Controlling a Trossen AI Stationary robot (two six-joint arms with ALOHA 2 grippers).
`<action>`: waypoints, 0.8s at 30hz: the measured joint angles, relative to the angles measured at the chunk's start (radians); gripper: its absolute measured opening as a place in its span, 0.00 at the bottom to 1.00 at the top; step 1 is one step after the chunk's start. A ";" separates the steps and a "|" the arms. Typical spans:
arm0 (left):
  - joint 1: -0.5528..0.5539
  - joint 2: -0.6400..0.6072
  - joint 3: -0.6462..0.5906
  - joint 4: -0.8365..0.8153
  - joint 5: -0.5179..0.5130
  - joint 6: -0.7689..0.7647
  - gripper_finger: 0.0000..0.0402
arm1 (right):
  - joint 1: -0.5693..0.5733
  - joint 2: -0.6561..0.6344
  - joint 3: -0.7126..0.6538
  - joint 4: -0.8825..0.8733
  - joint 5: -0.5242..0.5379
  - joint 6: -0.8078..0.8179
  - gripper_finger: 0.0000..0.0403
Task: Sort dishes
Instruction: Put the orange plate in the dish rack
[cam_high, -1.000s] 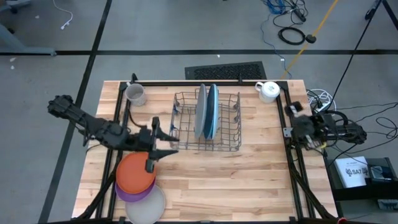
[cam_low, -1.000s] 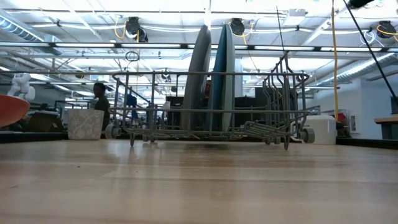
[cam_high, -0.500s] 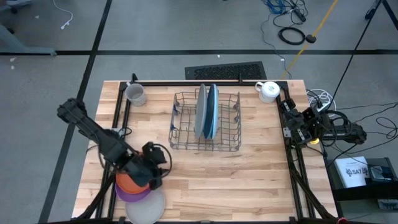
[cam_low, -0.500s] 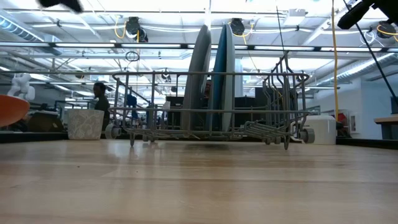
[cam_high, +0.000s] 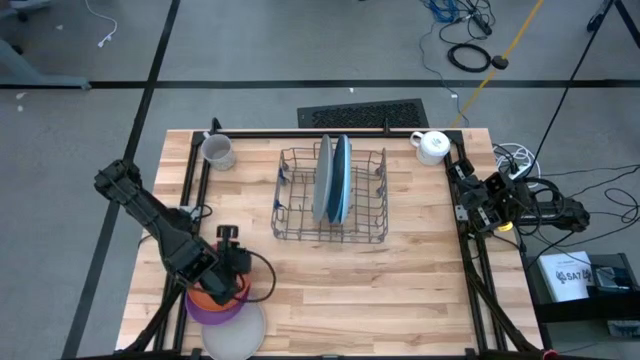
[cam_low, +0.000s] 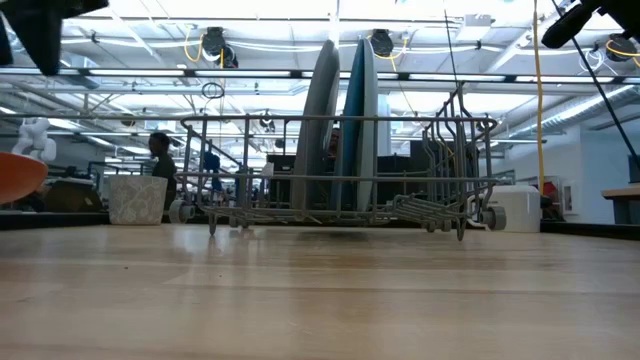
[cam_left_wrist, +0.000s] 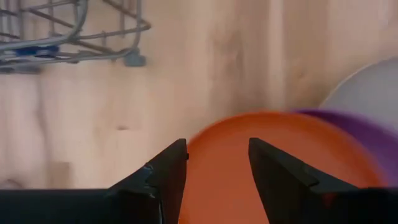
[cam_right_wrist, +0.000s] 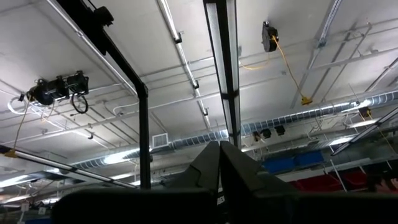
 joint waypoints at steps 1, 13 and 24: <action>0.012 0.000 -0.005 -0.007 0.000 0.026 0.44 | 0.000 0.000 0.000 -0.001 0.000 0.000 0.02; 0.165 0.072 -0.099 0.112 0.139 0.347 0.44 | 0.000 0.000 0.000 -0.014 0.000 -0.005 0.02; 0.271 0.210 -0.118 0.123 0.271 0.570 0.44 | 0.000 0.000 0.000 -0.017 0.001 -0.008 0.02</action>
